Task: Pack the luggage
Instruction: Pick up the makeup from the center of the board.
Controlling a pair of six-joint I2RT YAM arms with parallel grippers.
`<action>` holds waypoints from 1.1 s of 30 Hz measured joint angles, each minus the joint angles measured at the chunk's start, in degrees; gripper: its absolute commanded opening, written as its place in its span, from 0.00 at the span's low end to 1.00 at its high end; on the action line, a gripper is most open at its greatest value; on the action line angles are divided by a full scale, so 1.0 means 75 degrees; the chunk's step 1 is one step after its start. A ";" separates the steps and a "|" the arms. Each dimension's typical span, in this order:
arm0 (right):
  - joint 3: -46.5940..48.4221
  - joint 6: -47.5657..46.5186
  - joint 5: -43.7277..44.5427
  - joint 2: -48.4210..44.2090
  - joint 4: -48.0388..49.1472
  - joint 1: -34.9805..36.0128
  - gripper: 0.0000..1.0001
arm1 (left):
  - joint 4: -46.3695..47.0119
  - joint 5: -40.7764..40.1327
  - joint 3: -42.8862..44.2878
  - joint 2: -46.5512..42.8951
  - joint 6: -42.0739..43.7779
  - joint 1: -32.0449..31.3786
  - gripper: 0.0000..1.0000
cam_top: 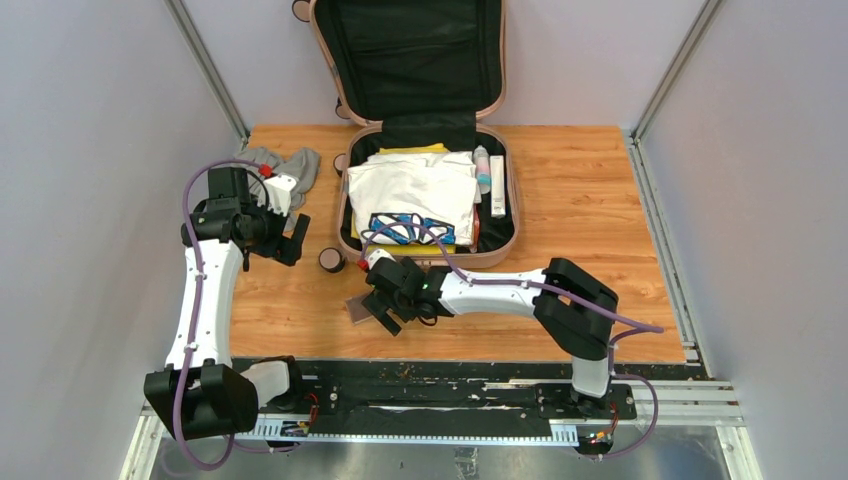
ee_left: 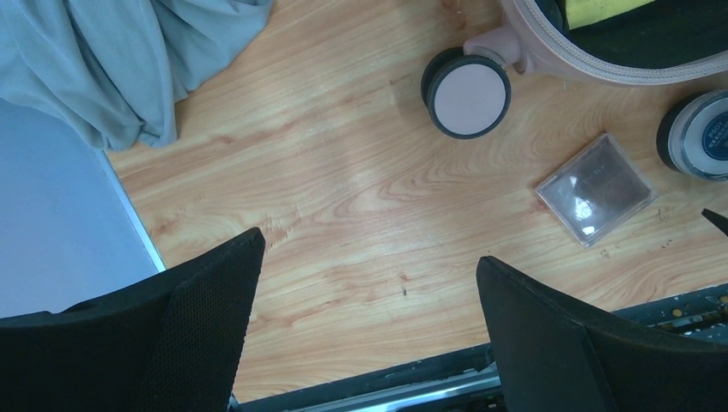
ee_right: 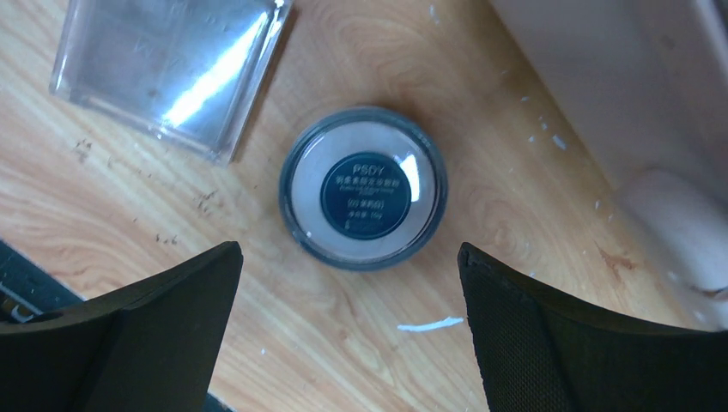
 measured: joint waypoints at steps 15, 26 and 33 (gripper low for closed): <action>0.0000 -0.0169 -0.0085 0.0516 0.0988 -0.0259 0.72 | -0.0015 0.0000 0.0111 0.0009 0.0000 0.0000 1.00; -0.0353 -0.0117 -0.0172 0.0341 0.1367 -0.0262 0.29 | -0.0017 0.0003 0.0111 0.0187 -0.0003 0.0000 1.00; -0.0600 -0.0099 -0.0265 -0.0708 0.0749 -0.0262 0.26 | -0.0017 0.0017 0.0111 0.0210 -0.0006 0.0000 1.00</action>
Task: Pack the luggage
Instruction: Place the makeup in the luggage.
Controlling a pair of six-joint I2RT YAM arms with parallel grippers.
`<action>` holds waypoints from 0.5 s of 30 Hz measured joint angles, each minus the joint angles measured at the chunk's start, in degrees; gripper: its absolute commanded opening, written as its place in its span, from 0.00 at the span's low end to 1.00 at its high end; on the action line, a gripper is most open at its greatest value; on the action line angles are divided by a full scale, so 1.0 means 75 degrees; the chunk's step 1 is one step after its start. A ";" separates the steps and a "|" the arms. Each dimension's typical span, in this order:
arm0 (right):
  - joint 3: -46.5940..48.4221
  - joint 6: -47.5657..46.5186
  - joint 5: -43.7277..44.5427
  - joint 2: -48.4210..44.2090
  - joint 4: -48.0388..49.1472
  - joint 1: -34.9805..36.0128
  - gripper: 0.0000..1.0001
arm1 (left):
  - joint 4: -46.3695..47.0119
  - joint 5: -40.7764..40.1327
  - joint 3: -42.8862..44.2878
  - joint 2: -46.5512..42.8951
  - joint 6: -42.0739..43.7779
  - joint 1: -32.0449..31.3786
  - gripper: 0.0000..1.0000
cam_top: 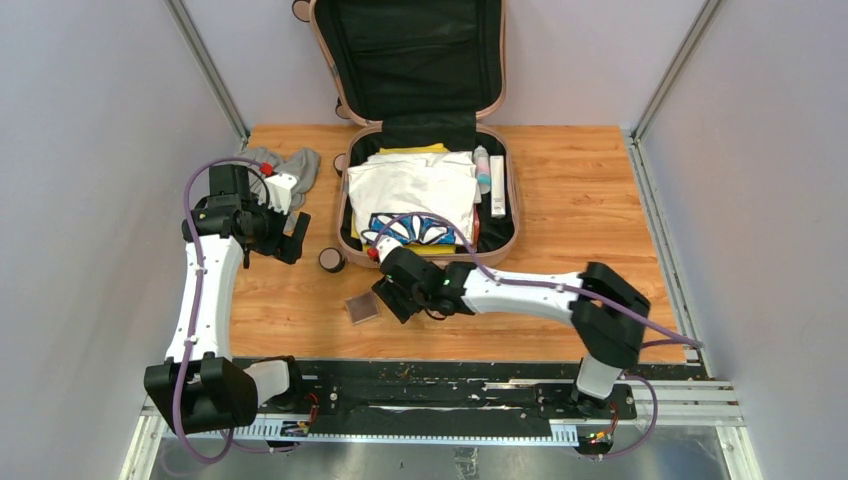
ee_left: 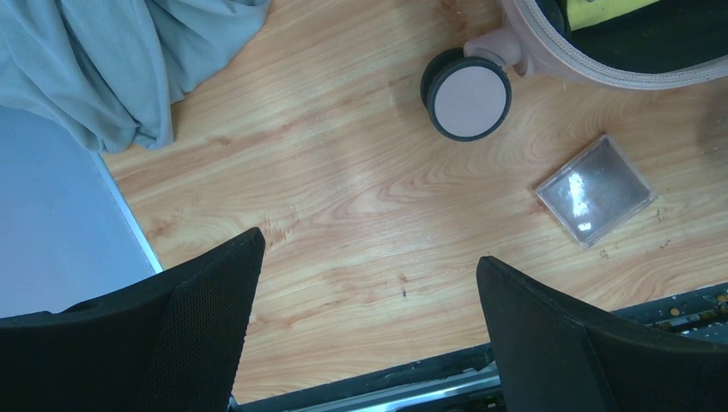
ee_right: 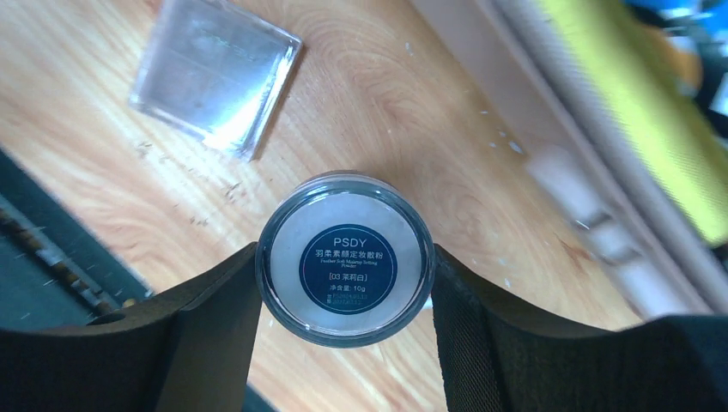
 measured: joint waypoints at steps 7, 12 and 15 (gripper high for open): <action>0.0472 -0.0035 0.0154 -0.2055 -0.1119 -0.0309 0.29 | -0.0003 0.0029 -0.0003 0.0000 0.0000 0.0000 1.00; 0.1014 -0.0003 0.0087 -0.2833 -0.1498 -0.2197 0.29 | 0.0000 0.0119 -0.0009 -0.0003 -0.0035 0.0000 1.00; 0.1107 0.0000 0.0044 -0.2719 -0.1728 -0.3590 0.28 | -0.0003 0.0140 -0.0009 -0.0003 -0.0052 0.0000 1.00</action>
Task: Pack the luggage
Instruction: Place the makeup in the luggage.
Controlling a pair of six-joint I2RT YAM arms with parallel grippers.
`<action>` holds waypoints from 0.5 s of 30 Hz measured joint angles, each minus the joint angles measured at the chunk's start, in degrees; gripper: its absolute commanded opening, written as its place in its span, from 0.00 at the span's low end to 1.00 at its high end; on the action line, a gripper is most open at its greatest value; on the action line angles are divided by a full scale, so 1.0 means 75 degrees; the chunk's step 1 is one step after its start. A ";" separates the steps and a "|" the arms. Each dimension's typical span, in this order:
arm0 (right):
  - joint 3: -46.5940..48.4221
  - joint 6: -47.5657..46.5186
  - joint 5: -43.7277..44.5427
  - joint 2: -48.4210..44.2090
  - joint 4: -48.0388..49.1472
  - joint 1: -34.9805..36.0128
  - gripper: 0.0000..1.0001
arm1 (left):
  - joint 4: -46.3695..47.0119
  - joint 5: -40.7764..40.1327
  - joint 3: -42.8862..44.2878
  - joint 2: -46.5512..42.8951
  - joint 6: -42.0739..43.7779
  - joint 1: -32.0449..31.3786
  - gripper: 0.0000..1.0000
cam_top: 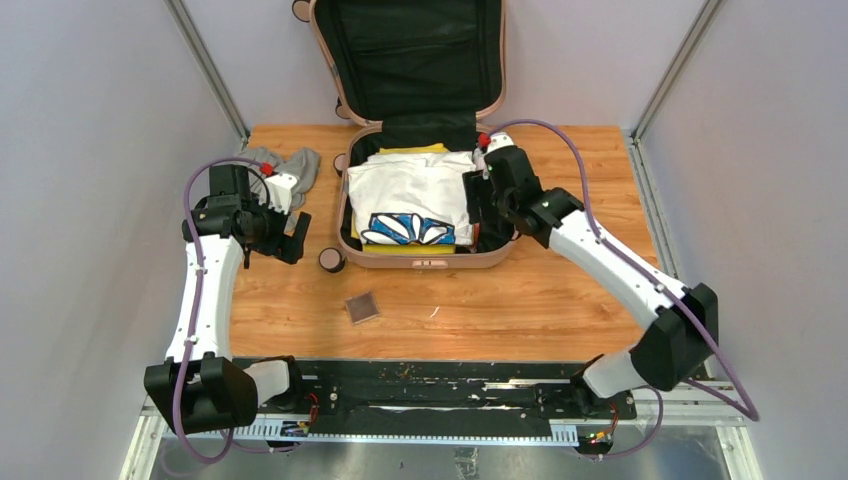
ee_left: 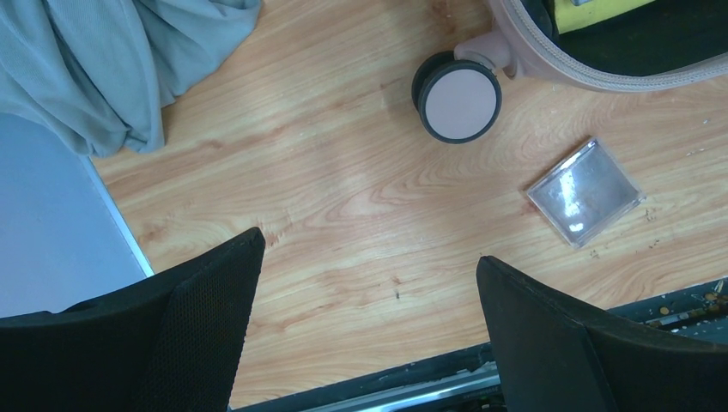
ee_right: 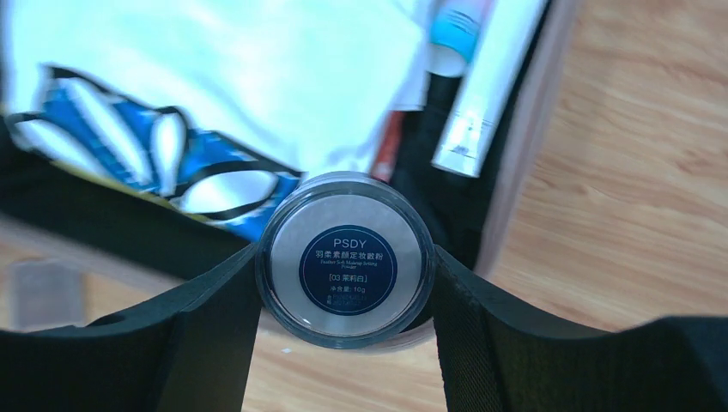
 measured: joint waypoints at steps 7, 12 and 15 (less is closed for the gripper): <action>0.0268 -0.0006 -0.0309 0.1801 -0.0376 -0.1274 0.26 | -0.0009 -0.0009 -0.0015 -0.0020 0.0003 0.0000 1.00; 0.0772 -0.0012 -0.0565 0.2935 -0.0542 -0.1498 0.26 | -0.0020 -0.0017 -0.0032 -0.0029 0.0035 0.0000 1.00; 0.1169 -0.0015 -0.0662 0.3401 -0.0554 -0.1536 0.30 | -0.0020 -0.0023 -0.0058 -0.0029 0.0064 0.0000 1.00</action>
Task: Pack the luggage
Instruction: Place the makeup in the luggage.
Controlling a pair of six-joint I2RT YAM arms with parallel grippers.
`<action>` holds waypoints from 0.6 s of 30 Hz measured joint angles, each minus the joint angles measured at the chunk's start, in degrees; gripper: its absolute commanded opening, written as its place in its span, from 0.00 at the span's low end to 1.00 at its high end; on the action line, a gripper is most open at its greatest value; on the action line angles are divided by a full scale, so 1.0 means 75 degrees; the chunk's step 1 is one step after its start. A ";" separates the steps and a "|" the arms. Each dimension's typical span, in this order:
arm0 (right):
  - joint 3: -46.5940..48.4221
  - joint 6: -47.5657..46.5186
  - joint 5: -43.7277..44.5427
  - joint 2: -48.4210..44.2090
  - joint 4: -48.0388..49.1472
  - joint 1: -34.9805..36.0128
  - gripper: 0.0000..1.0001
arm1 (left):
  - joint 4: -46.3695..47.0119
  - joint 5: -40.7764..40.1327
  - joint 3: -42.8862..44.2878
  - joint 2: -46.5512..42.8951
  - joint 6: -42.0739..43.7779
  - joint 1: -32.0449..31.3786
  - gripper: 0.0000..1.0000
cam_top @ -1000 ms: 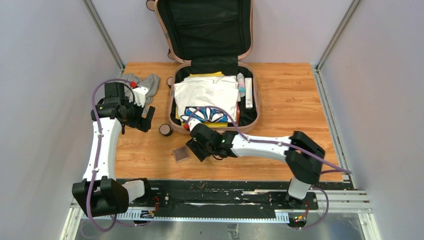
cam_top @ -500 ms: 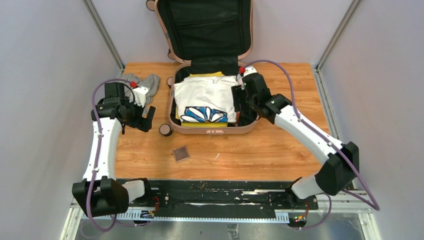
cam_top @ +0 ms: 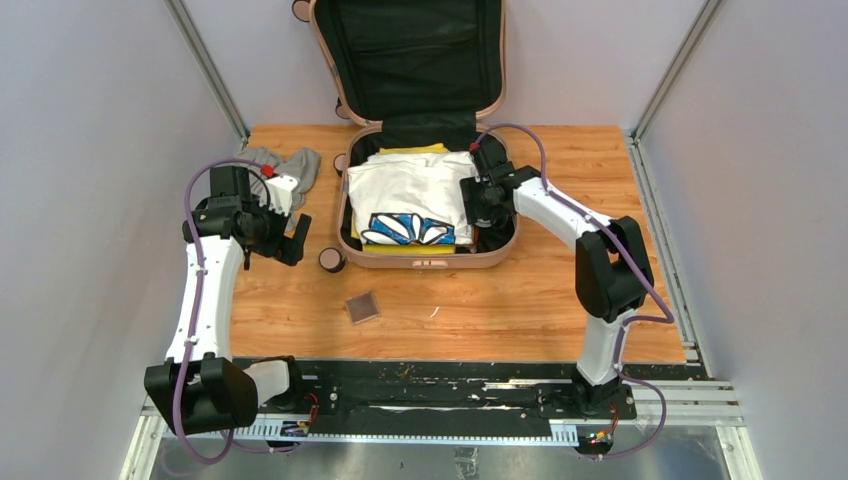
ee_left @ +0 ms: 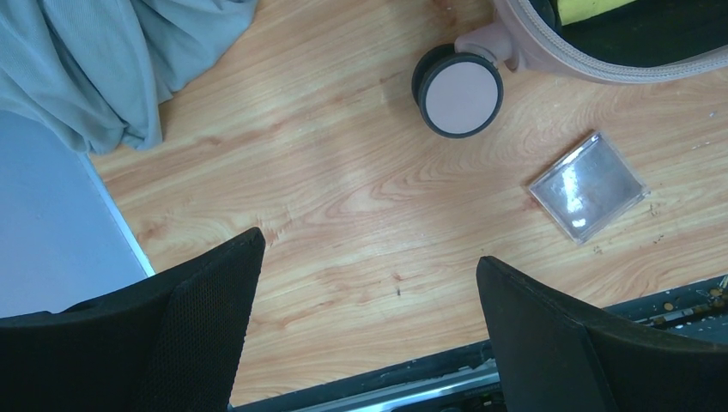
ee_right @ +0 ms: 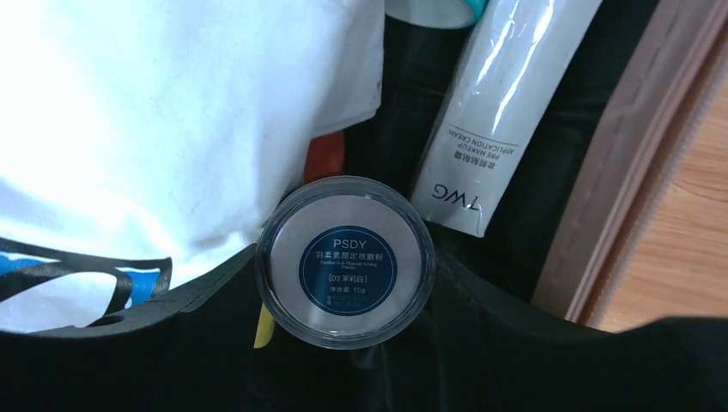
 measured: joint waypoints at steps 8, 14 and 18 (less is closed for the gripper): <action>0.0149 0.0070 -0.0099 0.0213 -0.0012 -0.0026 0.62 | -0.0006 -0.0023 -0.0015 0.0000 0.0111 0.0000 1.00; 0.0099 0.0227 -0.0026 0.0213 -0.0015 -0.0029 0.87 | -0.0006 -0.0023 -0.0015 0.0000 0.0111 0.0000 1.00; 0.0064 0.0300 -0.0017 0.0140 -0.0009 -0.0017 0.97 | -0.0006 -0.0023 -0.0015 0.0000 0.0111 0.0000 1.00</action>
